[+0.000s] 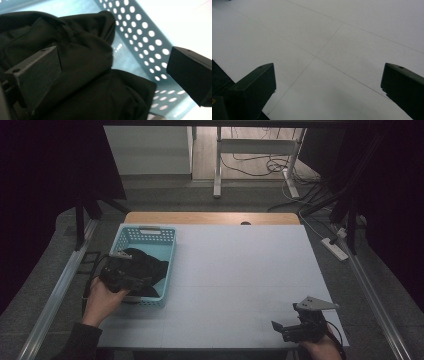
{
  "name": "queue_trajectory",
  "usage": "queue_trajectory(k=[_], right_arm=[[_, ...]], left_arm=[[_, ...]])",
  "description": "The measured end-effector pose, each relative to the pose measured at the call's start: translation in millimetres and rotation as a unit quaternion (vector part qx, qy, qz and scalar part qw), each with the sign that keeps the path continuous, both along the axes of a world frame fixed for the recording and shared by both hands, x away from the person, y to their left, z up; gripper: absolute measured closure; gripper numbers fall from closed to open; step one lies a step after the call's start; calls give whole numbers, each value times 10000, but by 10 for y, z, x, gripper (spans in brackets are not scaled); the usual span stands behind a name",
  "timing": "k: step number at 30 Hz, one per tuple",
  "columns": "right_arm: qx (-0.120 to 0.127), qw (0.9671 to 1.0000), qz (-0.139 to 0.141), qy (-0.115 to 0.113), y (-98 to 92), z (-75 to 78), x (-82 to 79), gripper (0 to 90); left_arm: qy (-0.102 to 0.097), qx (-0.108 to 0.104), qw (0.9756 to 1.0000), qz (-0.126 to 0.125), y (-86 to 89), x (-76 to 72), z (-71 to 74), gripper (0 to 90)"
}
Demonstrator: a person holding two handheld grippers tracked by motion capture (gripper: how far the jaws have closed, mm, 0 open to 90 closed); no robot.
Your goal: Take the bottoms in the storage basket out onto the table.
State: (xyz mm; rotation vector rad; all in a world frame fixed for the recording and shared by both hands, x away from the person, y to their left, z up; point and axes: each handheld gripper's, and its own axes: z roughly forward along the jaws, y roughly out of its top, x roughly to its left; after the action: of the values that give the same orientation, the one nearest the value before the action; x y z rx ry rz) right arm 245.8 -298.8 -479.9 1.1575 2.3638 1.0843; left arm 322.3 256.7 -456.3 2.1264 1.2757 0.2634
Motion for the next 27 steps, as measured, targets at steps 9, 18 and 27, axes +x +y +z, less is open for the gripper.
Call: queue_trajectory(k=[9, 18, 27], right_arm=[[-11, 10000, 4, 7, 1, 0, 1, 0], [-12, 10000, 7, 6, 1, 0, 1, 0], [-9, 10000, 10, 13, 0, 0, 3, 1]], left_arm=[[249, 260, 9993, 89, 75, 187, -58, 0], [416, 575, 9974, 109, 118, 361, -103, 0], [741, 788, 9941, -92, 104, 544, -230, 0]])
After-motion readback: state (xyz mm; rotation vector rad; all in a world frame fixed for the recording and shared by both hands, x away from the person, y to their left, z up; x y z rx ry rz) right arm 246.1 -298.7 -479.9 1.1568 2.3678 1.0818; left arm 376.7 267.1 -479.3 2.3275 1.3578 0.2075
